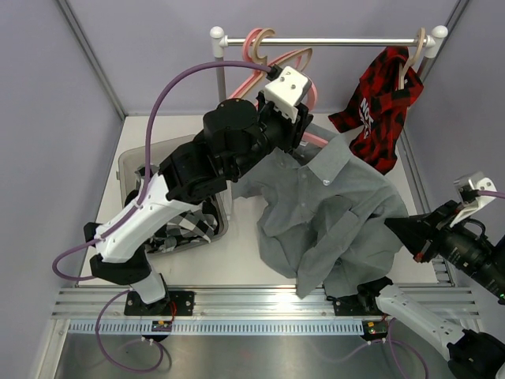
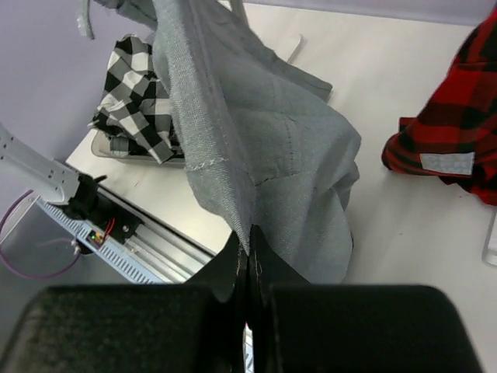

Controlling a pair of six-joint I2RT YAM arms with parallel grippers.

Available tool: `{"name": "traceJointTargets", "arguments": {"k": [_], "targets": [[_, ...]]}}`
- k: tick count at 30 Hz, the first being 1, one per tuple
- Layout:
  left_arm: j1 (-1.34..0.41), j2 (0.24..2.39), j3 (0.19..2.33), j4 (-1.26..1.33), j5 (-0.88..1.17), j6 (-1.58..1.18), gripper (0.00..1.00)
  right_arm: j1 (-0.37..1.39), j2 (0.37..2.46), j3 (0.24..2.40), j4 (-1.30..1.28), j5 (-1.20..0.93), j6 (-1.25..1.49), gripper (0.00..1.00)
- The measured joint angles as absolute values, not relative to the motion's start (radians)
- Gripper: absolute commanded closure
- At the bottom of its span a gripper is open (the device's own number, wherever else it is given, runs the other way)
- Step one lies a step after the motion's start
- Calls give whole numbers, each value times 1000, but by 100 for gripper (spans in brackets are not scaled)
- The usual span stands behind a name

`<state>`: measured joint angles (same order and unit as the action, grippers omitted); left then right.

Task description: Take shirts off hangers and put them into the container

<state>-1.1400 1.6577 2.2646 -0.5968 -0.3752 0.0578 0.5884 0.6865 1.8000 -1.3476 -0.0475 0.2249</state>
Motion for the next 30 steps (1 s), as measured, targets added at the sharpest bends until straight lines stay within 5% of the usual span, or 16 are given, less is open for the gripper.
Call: {"name": "traceJointTargets", "arguments": {"k": [10, 23, 30], "targets": [[-1135, 1566, 2118, -470, -456, 59, 100, 590, 556, 1850, -1345, 429, 367, 100], [-1112, 1515, 2104, -483, -477, 34, 100, 589, 580, 1182, -1083, 111, 506, 100], [-1110, 1420, 2053, -496, -412, -51, 100, 589, 603, 1124, -957, 44, 534, 100]]}}
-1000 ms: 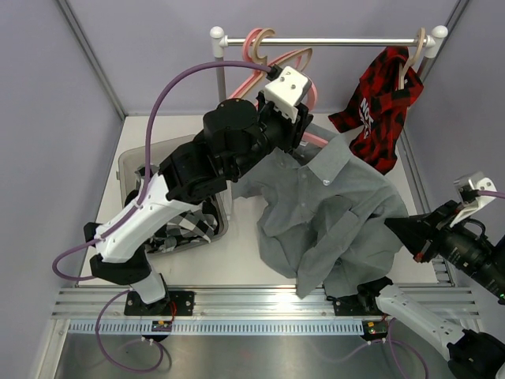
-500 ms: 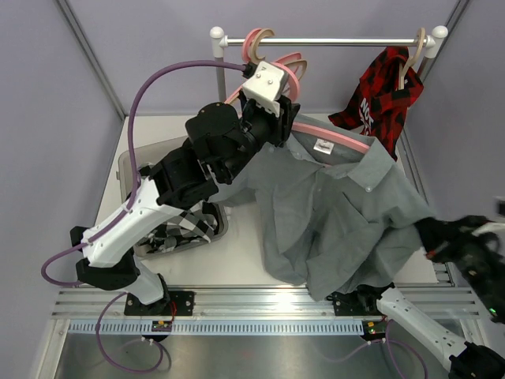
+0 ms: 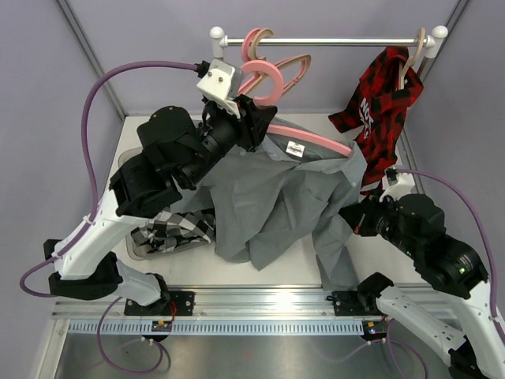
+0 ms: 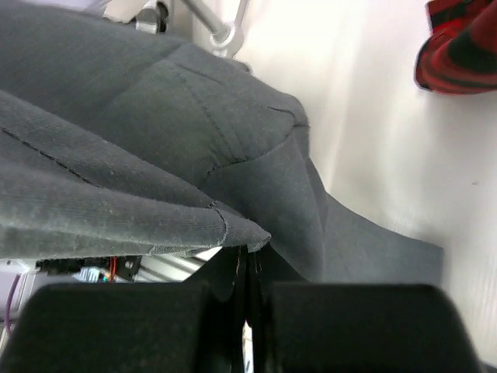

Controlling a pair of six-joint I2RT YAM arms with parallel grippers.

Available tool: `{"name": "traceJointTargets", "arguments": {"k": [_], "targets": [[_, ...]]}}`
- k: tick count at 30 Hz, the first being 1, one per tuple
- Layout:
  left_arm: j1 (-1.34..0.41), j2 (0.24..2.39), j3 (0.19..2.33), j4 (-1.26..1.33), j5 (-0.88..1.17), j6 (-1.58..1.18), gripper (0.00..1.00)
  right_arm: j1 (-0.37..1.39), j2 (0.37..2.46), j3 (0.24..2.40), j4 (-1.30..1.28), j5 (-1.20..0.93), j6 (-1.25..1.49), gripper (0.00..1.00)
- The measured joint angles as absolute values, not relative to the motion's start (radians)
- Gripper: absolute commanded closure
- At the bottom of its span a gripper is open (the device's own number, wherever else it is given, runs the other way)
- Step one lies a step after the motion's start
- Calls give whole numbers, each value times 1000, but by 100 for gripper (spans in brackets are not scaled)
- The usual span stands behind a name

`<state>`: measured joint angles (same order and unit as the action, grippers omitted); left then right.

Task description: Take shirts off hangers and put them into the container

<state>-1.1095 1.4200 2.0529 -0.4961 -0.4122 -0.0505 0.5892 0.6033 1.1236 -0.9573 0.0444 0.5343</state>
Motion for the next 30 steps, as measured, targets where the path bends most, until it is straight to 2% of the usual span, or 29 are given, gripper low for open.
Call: {"name": "traceJointTargets", "arguments": {"k": [4, 10, 13, 18, 21, 26, 30], "targets": [[-1110, 1404, 2054, -496, -407, -85, 100, 589, 539, 1194, -1006, 150, 543, 100], [-1127, 1375, 1989, -459, -402, -129, 100, 590, 287, 1420, -1078, 300, 582, 100], [-1145, 1376, 1936, -441, -391, -153, 100, 590, 275, 1480, -1129, 331, 588, 100], [-1135, 1375, 1935, -434, -429, -144, 100, 590, 292, 1297, -1156, 302, 621, 100], [-1126, 1376, 1935, -434, -447, -136, 100, 590, 327, 1102, -1049, 187, 641, 100], [-1114, 1399, 1954, -474, -410, -154, 100, 590, 621, 931, -777, -60, 644, 100], [-1109, 1435, 1958, -475, -393, -179, 100, 588, 695, 933, -714, -103, 650, 100]]}}
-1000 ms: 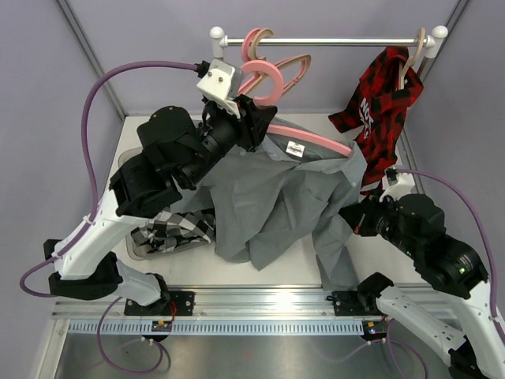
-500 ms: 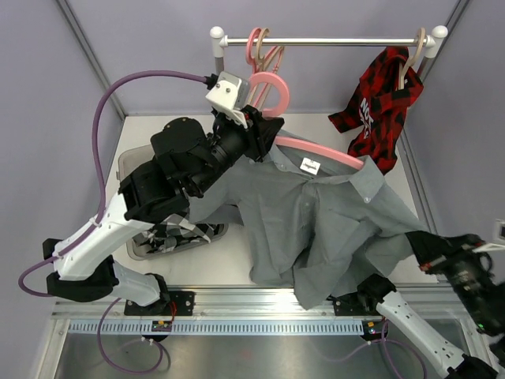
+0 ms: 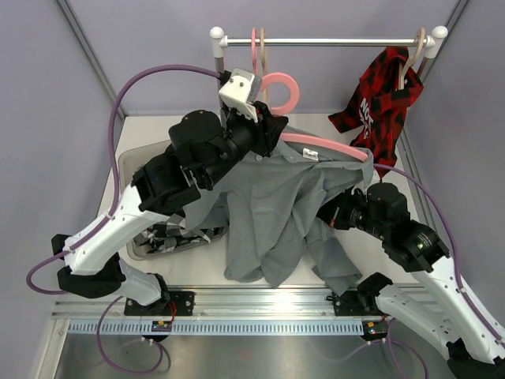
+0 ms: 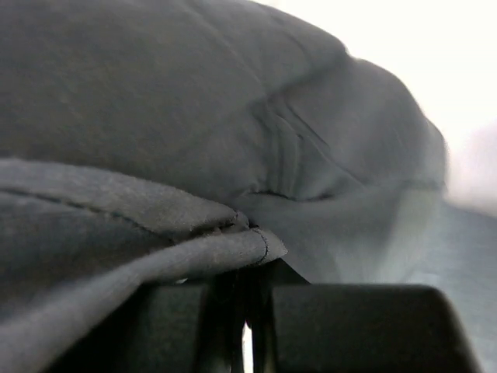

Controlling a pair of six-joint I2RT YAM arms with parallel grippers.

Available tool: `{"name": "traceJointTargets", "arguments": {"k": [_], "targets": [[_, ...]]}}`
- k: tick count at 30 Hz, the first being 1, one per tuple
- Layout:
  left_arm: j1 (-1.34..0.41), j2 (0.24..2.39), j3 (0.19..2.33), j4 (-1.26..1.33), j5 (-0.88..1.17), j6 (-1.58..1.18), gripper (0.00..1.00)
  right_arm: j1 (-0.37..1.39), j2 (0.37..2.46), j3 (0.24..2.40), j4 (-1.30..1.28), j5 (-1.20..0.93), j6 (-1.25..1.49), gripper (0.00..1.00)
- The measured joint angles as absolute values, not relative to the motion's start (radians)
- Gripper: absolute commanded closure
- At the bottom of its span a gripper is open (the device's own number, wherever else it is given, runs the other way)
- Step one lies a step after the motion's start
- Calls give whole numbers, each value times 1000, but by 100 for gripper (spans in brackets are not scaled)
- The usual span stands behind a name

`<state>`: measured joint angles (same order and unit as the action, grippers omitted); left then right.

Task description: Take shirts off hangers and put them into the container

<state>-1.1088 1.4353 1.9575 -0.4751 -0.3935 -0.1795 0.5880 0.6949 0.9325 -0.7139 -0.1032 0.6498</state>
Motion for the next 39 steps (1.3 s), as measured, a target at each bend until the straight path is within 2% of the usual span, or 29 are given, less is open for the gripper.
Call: {"name": "traceJointTargets", "arguments": {"k": [8, 16, 20, 22, 23, 24, 25, 27, 28, 35, 39], "targets": [[-1103, 1417, 1961, -439, -393, -197, 100, 605, 711, 925, -549, -167, 696, 100], [-1108, 1403, 1955, -355, -354, -266, 100, 864, 841, 905, -421, -134, 736, 100], [-1121, 1404, 1953, -293, -303, -321, 100, 900, 939, 908, -406, -139, 721, 100], [-1121, 1404, 1953, -290, -298, -324, 100, 911, 941, 922, -444, -101, 714, 97], [-1121, 1404, 1953, -292, -298, -323, 100, 916, 928, 934, -477, -65, 711, 92], [-1121, 1404, 1954, -297, -298, -321, 100, 919, 903, 947, -511, -28, 710, 61], [-1121, 1404, 1958, -305, -299, -316, 100, 921, 868, 957, -545, 16, 712, 47], [-1121, 1405, 1973, -332, -299, -301, 100, 921, 793, 987, -630, 82, 702, 24], [-1121, 1405, 1983, -352, -300, -291, 100, 921, 751, 1007, -678, 115, 698, 3], [-1121, 1404, 2037, -474, -301, -216, 100, 923, 528, 1233, -1081, 305, 715, 1], [-1121, 1399, 2043, -540, -293, -179, 100, 923, 476, 1408, -1232, 394, 695, 0]]}}
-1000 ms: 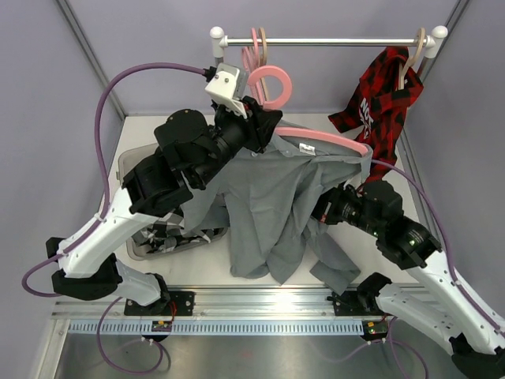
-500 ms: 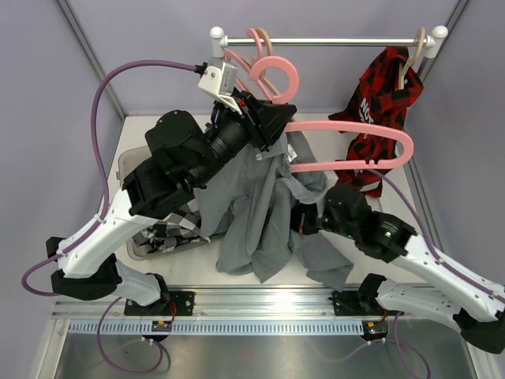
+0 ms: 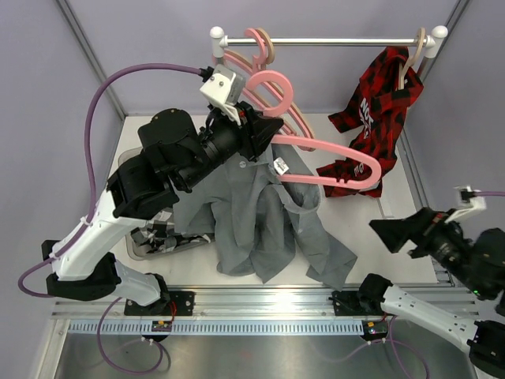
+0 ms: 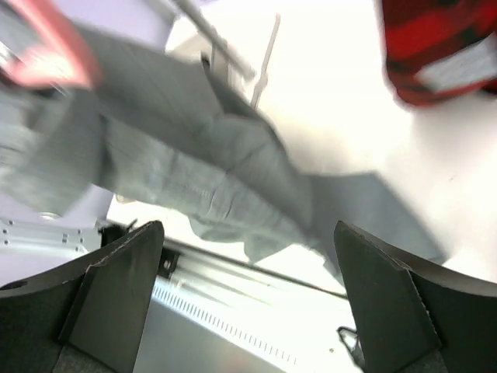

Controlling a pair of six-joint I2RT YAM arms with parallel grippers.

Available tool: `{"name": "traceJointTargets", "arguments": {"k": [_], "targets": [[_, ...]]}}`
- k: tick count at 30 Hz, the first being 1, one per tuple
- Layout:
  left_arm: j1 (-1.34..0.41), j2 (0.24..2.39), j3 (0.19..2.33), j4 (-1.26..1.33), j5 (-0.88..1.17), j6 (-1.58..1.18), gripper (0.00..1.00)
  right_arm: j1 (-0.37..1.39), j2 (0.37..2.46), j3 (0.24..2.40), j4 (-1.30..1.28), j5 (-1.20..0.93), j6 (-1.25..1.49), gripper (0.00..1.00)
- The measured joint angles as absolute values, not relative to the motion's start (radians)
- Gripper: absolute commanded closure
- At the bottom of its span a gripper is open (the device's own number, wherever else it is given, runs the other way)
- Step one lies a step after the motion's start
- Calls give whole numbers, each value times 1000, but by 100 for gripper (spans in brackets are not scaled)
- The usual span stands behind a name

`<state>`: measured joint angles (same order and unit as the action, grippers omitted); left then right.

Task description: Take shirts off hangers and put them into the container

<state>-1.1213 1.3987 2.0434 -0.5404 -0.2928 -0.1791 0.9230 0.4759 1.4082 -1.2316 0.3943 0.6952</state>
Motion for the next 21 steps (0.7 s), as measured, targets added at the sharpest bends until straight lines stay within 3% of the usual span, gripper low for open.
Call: {"name": "traceJointTargets", "arguments": {"k": [5, 10, 16, 19, 21], "targets": [[-1126, 1384, 2039, -618, -270, -148, 100, 923, 530, 1626, -1259, 425, 565, 2], [-1132, 1364, 2033, -677, -224, -133, 100, 923, 748, 1852, -1215, 319, 412, 15], [-1153, 1363, 2033, -749, -159, -125, 100, 923, 1002, 1875, -1127, 132, 296, 24], [-1154, 1363, 2033, -775, -143, -120, 100, 923, 1058, 1842, -1121, 42, 273, 34], [-1154, 1363, 2033, -782, -135, -120, 100, 923, 1061, 1825, -1118, 2, 265, 48]]}}
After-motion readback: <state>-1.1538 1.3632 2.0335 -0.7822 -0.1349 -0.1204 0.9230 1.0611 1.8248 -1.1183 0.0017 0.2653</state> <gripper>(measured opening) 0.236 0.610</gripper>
